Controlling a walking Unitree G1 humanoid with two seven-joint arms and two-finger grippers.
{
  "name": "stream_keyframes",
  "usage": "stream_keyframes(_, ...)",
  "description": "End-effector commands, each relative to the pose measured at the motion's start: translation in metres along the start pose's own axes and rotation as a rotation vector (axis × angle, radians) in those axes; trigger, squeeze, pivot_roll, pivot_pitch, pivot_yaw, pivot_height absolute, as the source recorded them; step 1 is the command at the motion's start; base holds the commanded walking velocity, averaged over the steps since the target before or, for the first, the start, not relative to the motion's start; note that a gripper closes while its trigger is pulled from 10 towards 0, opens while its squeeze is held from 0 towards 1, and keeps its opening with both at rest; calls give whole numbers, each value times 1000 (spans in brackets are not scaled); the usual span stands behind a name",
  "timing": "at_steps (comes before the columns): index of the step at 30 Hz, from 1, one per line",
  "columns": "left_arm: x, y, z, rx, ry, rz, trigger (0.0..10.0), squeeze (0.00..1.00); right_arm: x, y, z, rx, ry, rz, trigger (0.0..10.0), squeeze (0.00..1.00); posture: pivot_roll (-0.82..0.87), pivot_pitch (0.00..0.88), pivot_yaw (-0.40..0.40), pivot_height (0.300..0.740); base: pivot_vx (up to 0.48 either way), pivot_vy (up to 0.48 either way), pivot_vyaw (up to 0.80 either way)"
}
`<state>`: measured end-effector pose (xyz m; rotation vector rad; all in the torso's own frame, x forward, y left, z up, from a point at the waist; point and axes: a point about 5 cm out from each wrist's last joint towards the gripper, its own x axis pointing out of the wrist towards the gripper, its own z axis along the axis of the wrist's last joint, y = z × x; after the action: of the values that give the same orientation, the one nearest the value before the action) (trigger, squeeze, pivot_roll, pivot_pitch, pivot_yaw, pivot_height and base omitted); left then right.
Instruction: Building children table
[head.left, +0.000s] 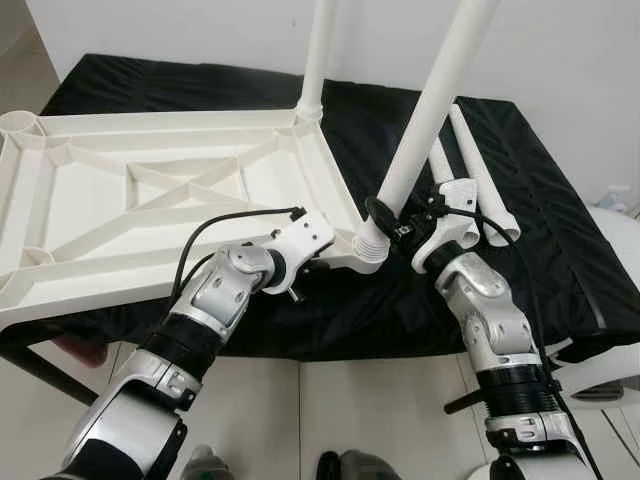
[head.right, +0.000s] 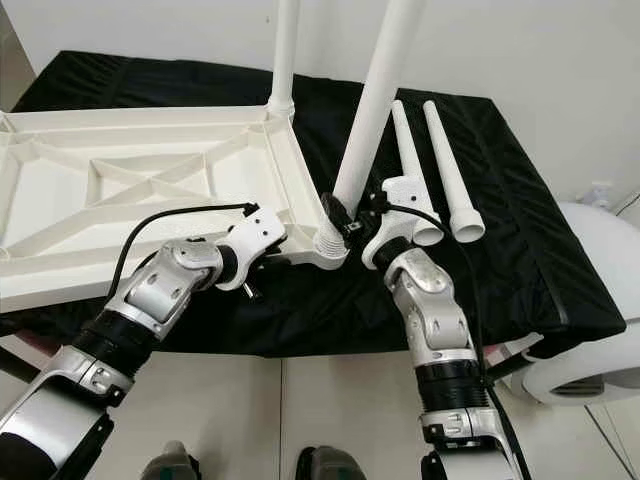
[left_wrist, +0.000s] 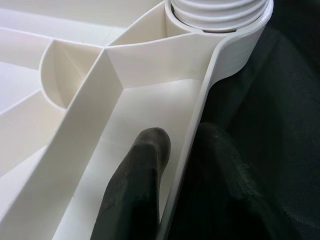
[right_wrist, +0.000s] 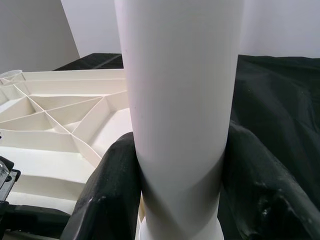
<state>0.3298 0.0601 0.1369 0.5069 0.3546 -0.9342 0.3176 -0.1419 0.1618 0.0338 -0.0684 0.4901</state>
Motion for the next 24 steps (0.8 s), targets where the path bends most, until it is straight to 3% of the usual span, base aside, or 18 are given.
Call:
stream_keyframes(1,-5,5,10,37,-32,47,10000,0,-16,0,-43,72,189,-4,10000,0,55,64,-91,740,0,0,0)
stream_keyframes(13,-4,4,11,42,-36,42,10000,0,-25,-5,-48,49,180,-35,10000,0,51,59,-91,740,0,0,0)
stream_keyframes(24,-4,4,11,44,-37,42,10000,0,-21,-4,-51,63,186,-51,10000,0,53,59,-90,740,0,0,0)
